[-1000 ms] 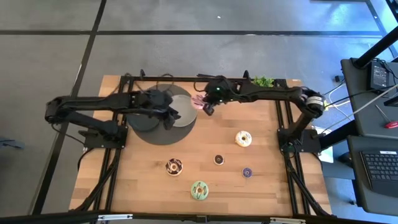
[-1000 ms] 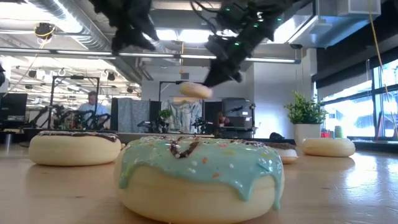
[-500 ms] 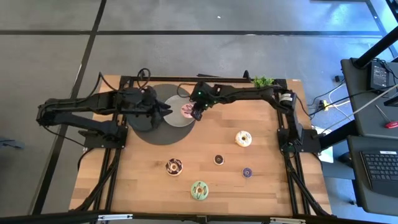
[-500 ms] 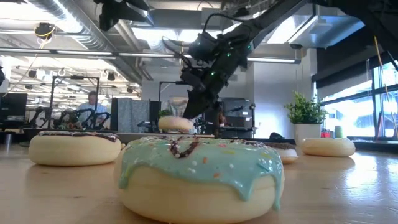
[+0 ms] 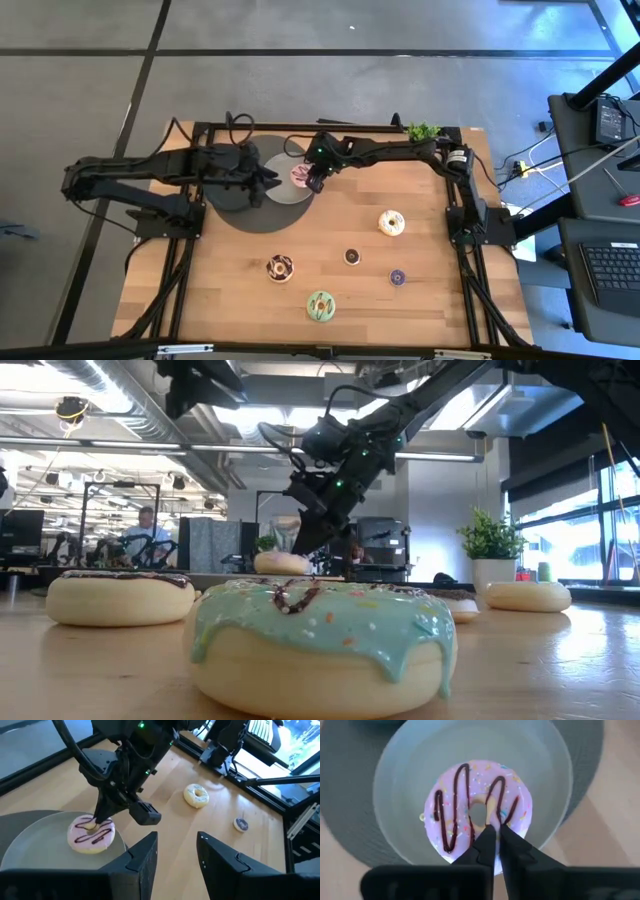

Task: Pick & Place donuts
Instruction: Put the big purple donut on the gray plate

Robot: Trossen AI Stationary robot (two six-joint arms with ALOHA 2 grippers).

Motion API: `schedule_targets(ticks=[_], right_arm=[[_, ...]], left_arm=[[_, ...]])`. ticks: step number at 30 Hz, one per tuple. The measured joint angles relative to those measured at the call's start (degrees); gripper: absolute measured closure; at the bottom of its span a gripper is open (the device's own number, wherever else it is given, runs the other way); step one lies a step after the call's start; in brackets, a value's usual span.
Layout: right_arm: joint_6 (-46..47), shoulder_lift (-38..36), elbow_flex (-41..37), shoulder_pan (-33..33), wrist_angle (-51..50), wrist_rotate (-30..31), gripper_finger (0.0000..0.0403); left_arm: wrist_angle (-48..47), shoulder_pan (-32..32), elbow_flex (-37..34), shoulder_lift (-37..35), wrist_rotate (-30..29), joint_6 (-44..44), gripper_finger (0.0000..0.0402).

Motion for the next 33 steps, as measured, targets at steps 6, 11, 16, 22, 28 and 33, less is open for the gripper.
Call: schedule_targets(ticks=[6, 11, 16, 22, 28, 33], right_arm=[[-1.76, 0.0, 0.0, 0.01, 0.32, 0.15, 0.0353], [-1.75, 0.0, 0.0, 0.02, 0.32, 0.15, 0.0341], [-1.77, 0.0, 0.0, 0.02, 0.32, 0.15, 0.0337], [-2.83, 0.0, 0.0, 0.02, 2.09, 0.15, 0.0336], [0.05, -0.45, -0.02, 0.02, 5.41, -0.28, 0.0336], [0.4, -5.76, -0.02, 0.14, -0.57, -0.31, 0.0336]], left_arm=[[-0.02, 0.0, 0.0, 1.09, 0.0, 0.0, 0.0266], [0.0, 0.0, 0.0, 1.29, 0.0, -0.02, 0.0265], [0.0, 0.0, 0.0, 1.29, 0.0, -0.04, 0.0265], [0.0, 0.0, 0.0, 1.29, 0.0, -0.04, 0.0269], [-0.02, 0.0, 0.0, 1.29, -0.38, 0.21, 0.0266], [0.01, 0.0, 0.0, 1.37, -0.59, 0.13, 0.0265]])
